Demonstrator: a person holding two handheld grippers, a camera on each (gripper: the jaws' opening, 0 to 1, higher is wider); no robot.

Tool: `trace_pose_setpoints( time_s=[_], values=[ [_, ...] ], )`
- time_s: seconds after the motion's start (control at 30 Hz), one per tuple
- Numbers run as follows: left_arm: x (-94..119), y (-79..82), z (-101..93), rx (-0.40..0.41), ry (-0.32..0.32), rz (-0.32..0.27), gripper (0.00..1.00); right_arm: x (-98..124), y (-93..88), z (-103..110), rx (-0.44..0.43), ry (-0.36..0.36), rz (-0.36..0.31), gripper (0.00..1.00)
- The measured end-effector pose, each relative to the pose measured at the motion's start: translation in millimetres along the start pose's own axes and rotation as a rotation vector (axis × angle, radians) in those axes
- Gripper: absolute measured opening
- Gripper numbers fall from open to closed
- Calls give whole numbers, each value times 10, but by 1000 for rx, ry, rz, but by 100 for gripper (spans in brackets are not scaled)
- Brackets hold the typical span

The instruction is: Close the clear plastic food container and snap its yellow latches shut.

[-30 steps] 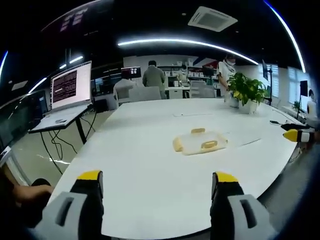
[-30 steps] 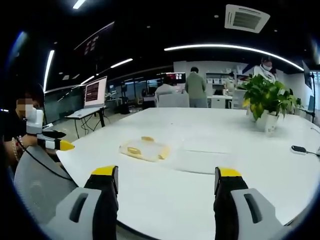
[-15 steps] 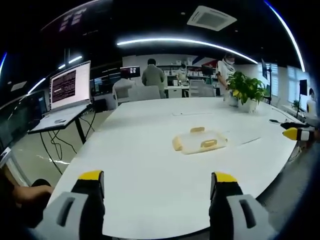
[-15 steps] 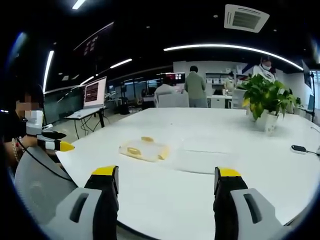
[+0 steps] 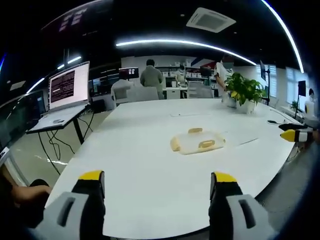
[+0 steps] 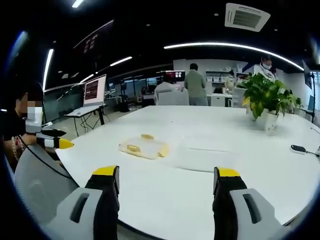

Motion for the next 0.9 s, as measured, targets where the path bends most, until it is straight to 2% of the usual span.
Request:
trace_pose_setpoints(
  time_s=[0.03,0.07,0.17,0.2,0.27,0.33,0.4,0.47,0.5,0.57,0.63,0.73,0.77,0.8,0.83,0.87,0.9],
  values=[
    [1,33,-2,5,-4,-17,84,0,4,-5,-5,0,-3,75],
    [7,82,-4,19,-13,-67,84,2,6,-12,-14,-2,-4,74],
    [3,42,-7,19,-14,-26,85,-7,1,-17,-13,-11,12,74],
    [-7,34,-13,5,-12,-11,85,-12,-20,-21,-6,-21,39,73],
    [-8,49,-22,-7,-20,-19,84,-16,-45,-49,26,-62,85,73],
    [-12,61,-38,2,-34,-15,85,-23,-30,-11,35,-41,87,72],
    [-30,48,-61,-16,-51,14,87,-25,-22,16,71,-18,101,69],
    [-51,65,-101,-105,-93,40,91,-44,-4,24,72,14,126,69],
    [-63,77,-113,-143,-114,65,91,-54,52,58,42,69,105,70],
    [-100,209,-120,-132,-147,35,91,-61,123,3,34,57,93,69],
    [-152,329,-152,-118,-198,7,91,-110,201,-41,77,60,93,69],
    [-321,481,-187,-144,-254,43,88,-252,331,-91,144,68,120,69],
    [-375,523,-209,-172,-277,51,89,-295,364,-90,177,82,132,68],
    [-470,602,-228,-251,-297,50,89,-364,422,-88,236,91,139,68],
    [-544,643,-216,-317,-288,63,89,-391,446,-89,265,93,136,65],
    [-659,714,-178,-400,-248,72,89,-468,497,-89,356,99,134,61],
    [-738,758,-168,-457,-233,79,88,-526,519,-93,412,103,148,59]
  ],
)
Point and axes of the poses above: the point that each gripper's makers call its tool centre point, and the gripper's own axes: x roughly backward along the fingers, z roughly to its left, y roughly out of its top, the point moved 5 cm from there along x, roughly backward along the fingers, and after that the axes turned 12 degrees about z, right-handed, at the moved point
